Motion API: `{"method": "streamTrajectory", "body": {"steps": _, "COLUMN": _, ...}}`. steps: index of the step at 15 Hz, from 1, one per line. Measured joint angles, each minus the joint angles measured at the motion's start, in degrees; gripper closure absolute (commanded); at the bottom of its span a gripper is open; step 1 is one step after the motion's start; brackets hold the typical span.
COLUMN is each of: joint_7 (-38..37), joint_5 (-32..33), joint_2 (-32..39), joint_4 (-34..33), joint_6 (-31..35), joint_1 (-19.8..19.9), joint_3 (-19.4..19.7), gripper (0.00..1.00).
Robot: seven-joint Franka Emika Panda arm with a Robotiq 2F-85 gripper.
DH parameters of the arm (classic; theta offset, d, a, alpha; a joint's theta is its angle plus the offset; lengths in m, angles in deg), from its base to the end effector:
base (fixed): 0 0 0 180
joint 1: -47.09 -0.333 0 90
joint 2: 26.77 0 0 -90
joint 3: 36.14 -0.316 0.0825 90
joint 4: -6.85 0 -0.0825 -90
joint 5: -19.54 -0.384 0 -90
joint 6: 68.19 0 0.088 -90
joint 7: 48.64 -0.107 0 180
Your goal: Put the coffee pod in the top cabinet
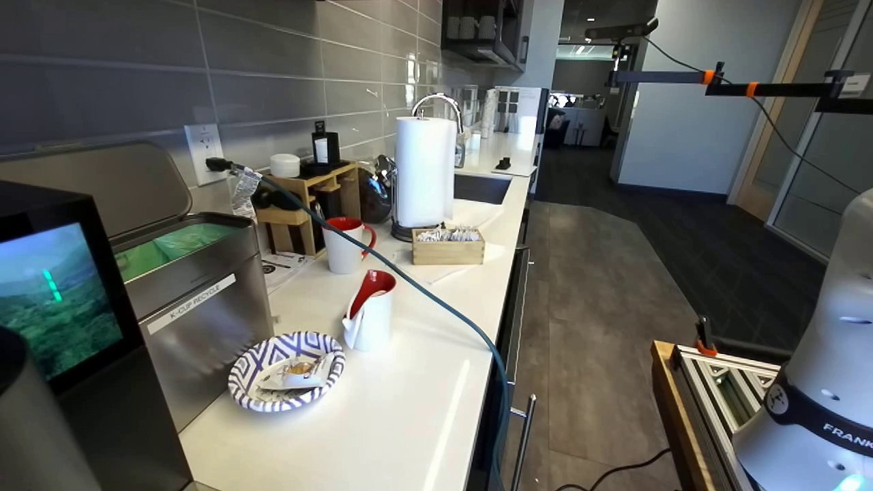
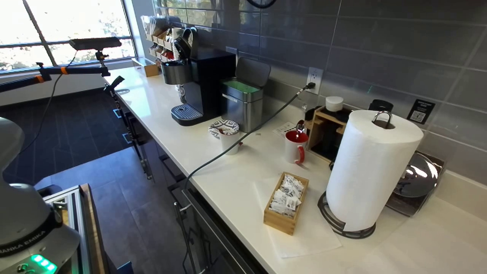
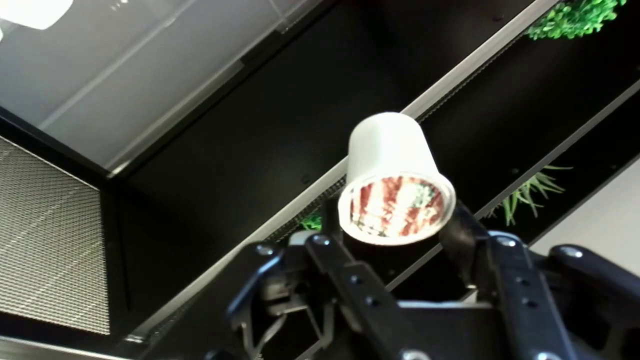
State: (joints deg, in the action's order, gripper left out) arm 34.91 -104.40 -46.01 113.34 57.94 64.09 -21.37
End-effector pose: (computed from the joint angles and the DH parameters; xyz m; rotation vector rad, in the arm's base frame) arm 0.4164 -0.2605 0.7808 -1.2532 0.1456 -2.0832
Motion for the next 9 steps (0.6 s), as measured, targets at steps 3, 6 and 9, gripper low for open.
{"method": "streamTrajectory", "body": {"steps": 3, "joint_7": 4.60, "joint_5": 2.04, "joint_2": 0.11, "joint_4": -2.03, "joint_6": -2.99, "joint_1": -0.08, "joint_3": -1.39, "gripper": 0.72}}
{"method": "streamTrajectory", "body": {"steps": 6, "joint_7": 8.93, "joint_5": 5.83, "joint_2": 0.66, "joint_4": -4.55, "joint_6": -5.00, "joint_1": -0.35, "joint_3": -2.71, "gripper": 0.72}}
{"method": "streamTrajectory", "body": {"steps": 9, "joint_7": 14.26, "joint_5": 9.32, "joint_2": 2.21, "joint_4": -7.41, "joint_6": -5.10, "joint_1": -1.32, "joint_3": -4.22, "gripper": 0.72}}
